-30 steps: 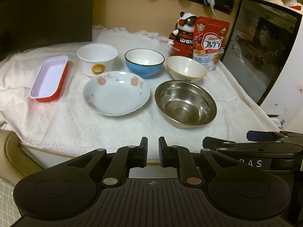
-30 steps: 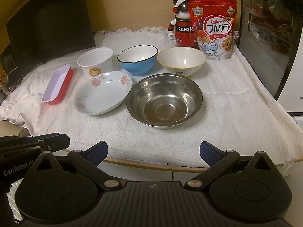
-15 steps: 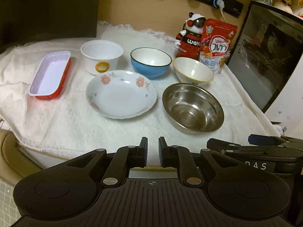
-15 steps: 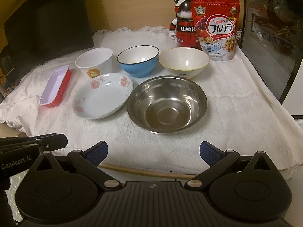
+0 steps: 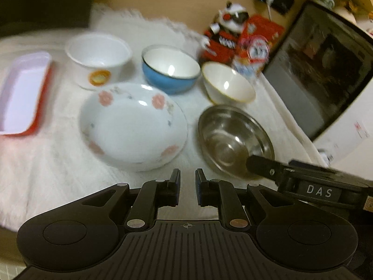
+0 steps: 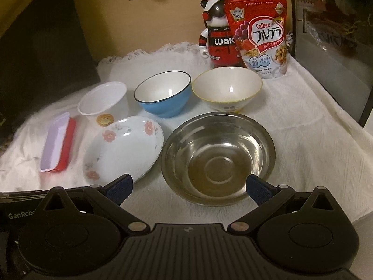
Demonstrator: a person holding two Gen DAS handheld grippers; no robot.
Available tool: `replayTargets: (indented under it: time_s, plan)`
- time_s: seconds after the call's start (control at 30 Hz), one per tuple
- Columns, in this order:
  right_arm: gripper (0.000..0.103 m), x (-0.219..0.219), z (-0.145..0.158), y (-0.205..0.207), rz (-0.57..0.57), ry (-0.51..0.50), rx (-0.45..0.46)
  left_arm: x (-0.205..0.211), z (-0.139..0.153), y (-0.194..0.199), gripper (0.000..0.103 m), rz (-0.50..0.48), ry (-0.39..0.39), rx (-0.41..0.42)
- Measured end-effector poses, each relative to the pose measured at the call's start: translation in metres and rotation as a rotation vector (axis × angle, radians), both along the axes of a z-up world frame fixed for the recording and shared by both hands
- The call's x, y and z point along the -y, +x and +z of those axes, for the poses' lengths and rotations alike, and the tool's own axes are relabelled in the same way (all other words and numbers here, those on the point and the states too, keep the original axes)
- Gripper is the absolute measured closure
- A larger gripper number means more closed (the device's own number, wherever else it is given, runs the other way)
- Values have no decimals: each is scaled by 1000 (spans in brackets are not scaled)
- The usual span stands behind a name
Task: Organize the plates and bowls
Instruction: 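Reach the right gripper to the steel bowl rim and close on it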
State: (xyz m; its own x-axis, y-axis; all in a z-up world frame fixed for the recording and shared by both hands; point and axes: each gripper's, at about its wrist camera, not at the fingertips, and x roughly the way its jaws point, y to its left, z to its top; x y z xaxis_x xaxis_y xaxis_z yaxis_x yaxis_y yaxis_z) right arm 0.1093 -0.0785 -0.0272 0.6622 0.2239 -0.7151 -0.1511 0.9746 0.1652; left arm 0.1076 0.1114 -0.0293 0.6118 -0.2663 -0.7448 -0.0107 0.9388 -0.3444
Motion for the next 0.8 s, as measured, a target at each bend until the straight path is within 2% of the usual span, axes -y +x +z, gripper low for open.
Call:
replayTargets:
  time_s: [0.1, 0.2, 0.33, 0.47, 0.53, 0.67, 0.73, 0.8]
  plan:
    - [0, -8, -1, 4, -64, -18, 14, -22, -10, 14, 88, -49, -81, -36]
    - [0, -9, -3, 9, -147, -12, 4, -33, -12, 25, 88, -84, -74, -12]
    - [0, -1, -2, 16, -209, -56, 11, -28, -16, 47, 88, -127, -114, -17]
    - [0, 29, -9, 39, -224, -68, -4, -12, -25, 67, 88, -134, -150, -39]
    - [0, 49, -19, 55, -219, -32, -37, -1, -32, 80, 88, -118, -145, -51]
    - [0, 81, -42, 83, -154, 26, -127, 20, -44, 100, 88, -28, -141, -89]
    - [0, 90, -52, 93, -113, 39, -151, 30, -48, 105, 87, -10, -113, -97]
    - [0, 101, -61, 106, -84, 62, -181, 36, -49, 107, 87, 48, -76, -78]
